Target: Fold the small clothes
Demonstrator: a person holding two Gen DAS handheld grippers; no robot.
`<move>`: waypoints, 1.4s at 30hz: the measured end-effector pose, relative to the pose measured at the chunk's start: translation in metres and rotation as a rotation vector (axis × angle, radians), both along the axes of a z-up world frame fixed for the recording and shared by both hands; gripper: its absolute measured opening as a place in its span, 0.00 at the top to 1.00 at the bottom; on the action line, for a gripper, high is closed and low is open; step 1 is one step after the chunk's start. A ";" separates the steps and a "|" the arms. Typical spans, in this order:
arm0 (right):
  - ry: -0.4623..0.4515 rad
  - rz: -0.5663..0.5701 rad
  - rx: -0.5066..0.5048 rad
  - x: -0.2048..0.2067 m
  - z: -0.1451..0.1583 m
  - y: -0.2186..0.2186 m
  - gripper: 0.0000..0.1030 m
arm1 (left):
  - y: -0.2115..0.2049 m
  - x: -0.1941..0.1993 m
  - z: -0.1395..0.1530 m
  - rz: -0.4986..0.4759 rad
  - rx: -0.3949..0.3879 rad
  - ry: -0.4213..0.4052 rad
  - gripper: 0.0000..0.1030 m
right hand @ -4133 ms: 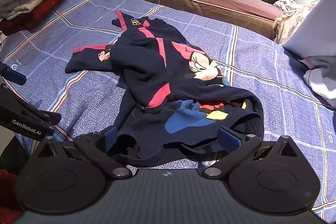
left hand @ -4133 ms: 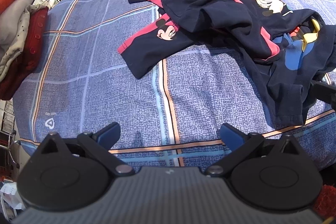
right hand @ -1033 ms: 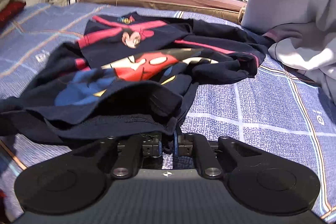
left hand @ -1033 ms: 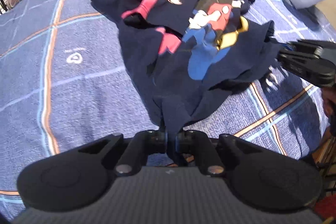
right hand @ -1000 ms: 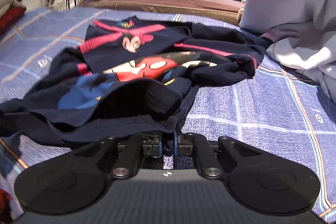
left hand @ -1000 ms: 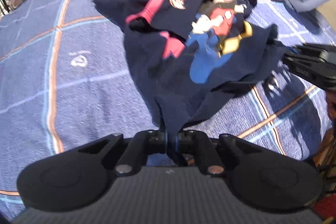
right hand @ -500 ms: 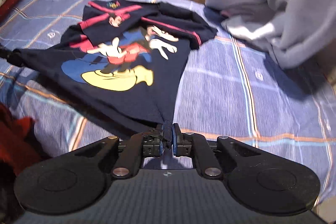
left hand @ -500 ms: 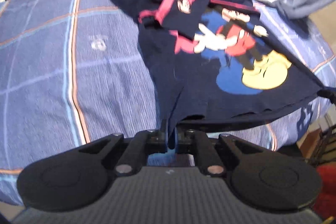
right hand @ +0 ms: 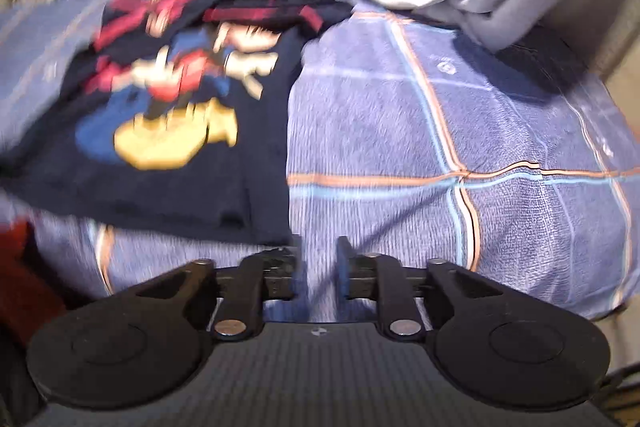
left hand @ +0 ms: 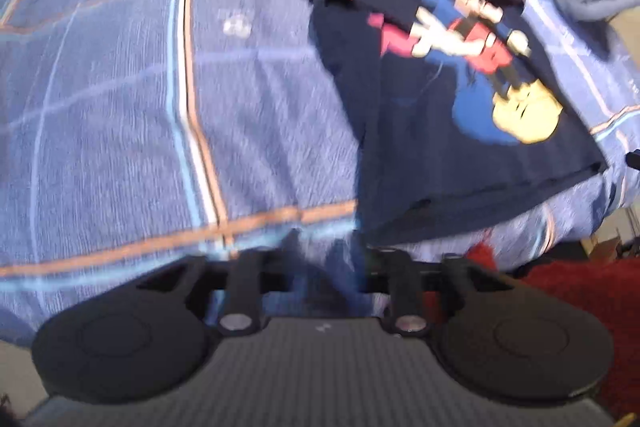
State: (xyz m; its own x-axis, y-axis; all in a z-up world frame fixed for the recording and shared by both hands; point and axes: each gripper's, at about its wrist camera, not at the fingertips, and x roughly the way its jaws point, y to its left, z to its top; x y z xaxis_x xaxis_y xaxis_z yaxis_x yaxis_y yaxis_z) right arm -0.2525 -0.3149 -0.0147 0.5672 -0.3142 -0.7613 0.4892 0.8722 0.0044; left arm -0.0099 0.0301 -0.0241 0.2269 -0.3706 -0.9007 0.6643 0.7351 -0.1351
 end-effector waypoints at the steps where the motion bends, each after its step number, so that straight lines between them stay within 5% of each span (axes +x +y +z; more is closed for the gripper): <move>1: -0.036 -0.008 0.032 0.003 0.001 -0.003 0.20 | -0.005 0.002 0.005 0.006 -0.013 -0.029 0.41; 3: -0.074 -0.009 0.085 0.015 -0.004 -0.008 0.16 | -0.022 0.010 0.009 0.014 -0.033 -0.032 0.40; 7: -0.085 -0.022 0.183 0.032 -0.022 -0.013 0.16 | -0.042 0.023 -0.003 0.015 -0.112 0.117 0.41; 13: -0.110 -0.092 0.351 0.032 -0.052 -0.022 0.22 | -0.060 0.010 -0.042 -0.006 -0.055 0.142 0.52; 15: -0.118 -0.079 0.369 0.036 -0.056 -0.021 0.46 | -0.060 0.015 -0.042 0.014 -0.061 0.143 0.81; 16: -0.119 -0.067 0.384 0.038 -0.057 -0.021 0.70 | -0.059 0.020 -0.042 0.025 -0.088 0.182 0.91; 17: -0.133 -0.058 0.418 0.039 -0.058 -0.023 0.84 | -0.056 0.025 -0.040 0.043 -0.130 0.228 0.94; 21: -0.176 -0.026 0.514 0.034 -0.052 -0.026 0.87 | -0.050 0.023 -0.021 0.013 -0.152 0.171 0.94; 28: -0.060 0.024 0.577 0.010 -0.030 -0.012 0.89 | -0.012 0.011 -0.018 -0.028 -0.082 0.181 0.95; 33: 0.031 0.032 0.561 0.005 -0.040 0.009 0.89 | 0.006 0.003 -0.039 -0.011 0.050 0.191 0.96; 35: 0.084 0.045 0.557 0.008 -0.050 0.013 0.84 | 0.010 0.005 -0.043 0.007 0.041 0.207 0.93; 36: 0.114 0.049 0.529 0.011 -0.051 0.014 0.79 | 0.011 0.007 -0.037 0.017 0.030 0.212 0.87; 37: 0.145 0.052 0.492 0.013 -0.049 0.016 0.64 | 0.011 0.008 -0.028 0.022 0.020 0.182 0.82; 39: 0.170 0.070 0.397 0.015 -0.033 0.014 0.49 | 0.006 0.010 -0.003 0.020 0.014 0.056 0.47; 41: 0.141 0.054 0.274 0.014 -0.014 0.006 0.25 | -0.004 0.014 0.024 0.000 0.015 -0.109 0.31; 42: 0.125 0.041 0.212 0.015 -0.005 0.002 0.20 | -0.015 0.019 0.035 -0.018 0.014 -0.186 0.31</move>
State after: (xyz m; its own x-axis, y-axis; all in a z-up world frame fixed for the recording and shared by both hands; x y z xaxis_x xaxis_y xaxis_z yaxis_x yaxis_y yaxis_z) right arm -0.2375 -0.3129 -0.0201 0.4737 -0.1184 -0.8727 0.4619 0.8771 0.1317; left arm 0.0096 0.0153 0.0104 0.3833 -0.3636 -0.8490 0.6899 0.7239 0.0015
